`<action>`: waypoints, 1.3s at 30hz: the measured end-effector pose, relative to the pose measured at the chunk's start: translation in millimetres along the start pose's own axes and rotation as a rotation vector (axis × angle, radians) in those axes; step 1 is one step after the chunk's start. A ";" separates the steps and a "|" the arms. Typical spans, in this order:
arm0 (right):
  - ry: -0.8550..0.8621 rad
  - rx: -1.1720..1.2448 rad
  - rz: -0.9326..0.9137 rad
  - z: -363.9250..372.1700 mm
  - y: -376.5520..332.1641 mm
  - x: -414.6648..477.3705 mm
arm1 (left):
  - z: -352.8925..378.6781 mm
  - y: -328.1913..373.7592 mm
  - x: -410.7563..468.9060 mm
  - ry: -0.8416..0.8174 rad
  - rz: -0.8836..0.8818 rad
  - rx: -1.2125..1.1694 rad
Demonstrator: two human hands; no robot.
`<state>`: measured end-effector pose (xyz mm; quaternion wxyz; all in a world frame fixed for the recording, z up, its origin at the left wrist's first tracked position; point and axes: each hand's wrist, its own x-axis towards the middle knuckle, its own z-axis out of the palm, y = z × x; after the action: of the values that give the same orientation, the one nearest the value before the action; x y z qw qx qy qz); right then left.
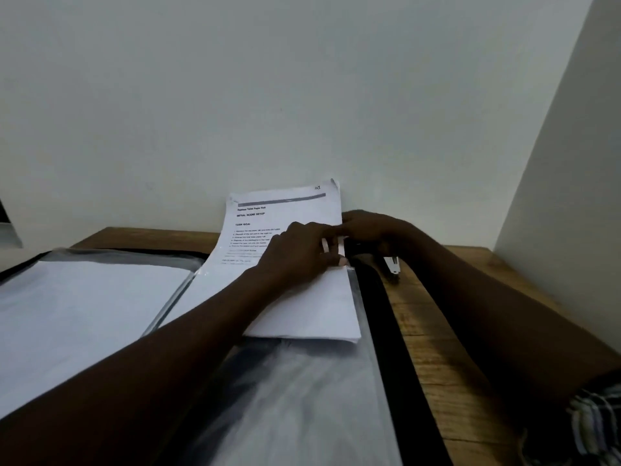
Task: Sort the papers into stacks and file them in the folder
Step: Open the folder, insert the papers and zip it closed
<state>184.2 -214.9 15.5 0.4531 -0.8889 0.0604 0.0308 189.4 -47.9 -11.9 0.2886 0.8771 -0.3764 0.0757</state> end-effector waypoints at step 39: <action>-0.073 -0.312 -0.198 33.1 -12.8 -61.3 | -50.5 -36.9 -48.9 0.058 -0.167 0.313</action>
<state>125.2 -175.8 13.1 0.3124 -0.9483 -0.0491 0.0273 185.1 31.0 -4.1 0.1648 0.9370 -0.2773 0.1342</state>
